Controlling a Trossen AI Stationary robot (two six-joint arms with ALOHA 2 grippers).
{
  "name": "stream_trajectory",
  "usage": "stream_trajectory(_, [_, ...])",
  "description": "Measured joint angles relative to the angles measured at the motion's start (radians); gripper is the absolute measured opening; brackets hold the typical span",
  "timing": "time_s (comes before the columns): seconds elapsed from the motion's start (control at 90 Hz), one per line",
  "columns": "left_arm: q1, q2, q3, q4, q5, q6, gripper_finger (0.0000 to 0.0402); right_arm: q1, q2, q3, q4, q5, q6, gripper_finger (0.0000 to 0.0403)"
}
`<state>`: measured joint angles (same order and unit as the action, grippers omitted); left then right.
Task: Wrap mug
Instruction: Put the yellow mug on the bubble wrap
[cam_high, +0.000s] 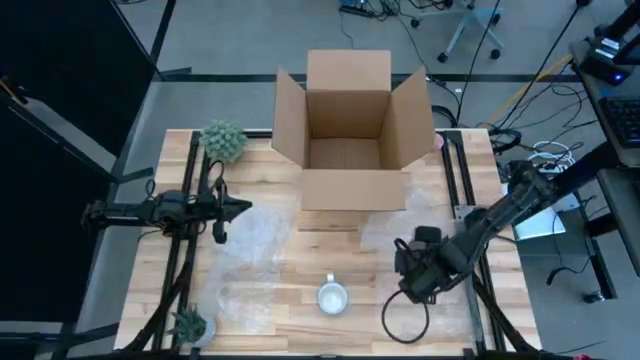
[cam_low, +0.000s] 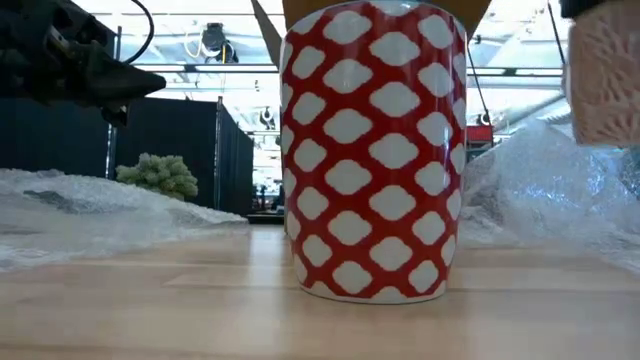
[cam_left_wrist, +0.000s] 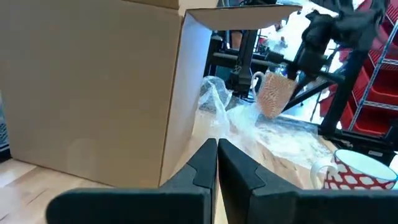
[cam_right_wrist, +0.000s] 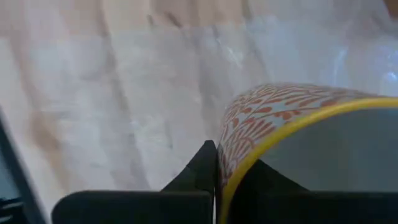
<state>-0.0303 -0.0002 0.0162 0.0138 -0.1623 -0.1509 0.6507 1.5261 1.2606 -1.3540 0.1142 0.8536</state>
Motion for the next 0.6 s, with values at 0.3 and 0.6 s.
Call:
stream_trajectory(0.3, [0.0,0.0,0.0,-0.001,0.0,-0.001,0.0,0.039,0.001,-0.276,0.375,-0.066,0.093,0.0001])
stream_trajectory(0.6, [0.0,0.0,0.0,0.001,-0.005,-0.001,0.0,0.154,0.003,-0.202,0.594,-0.263,0.188,0.0001])
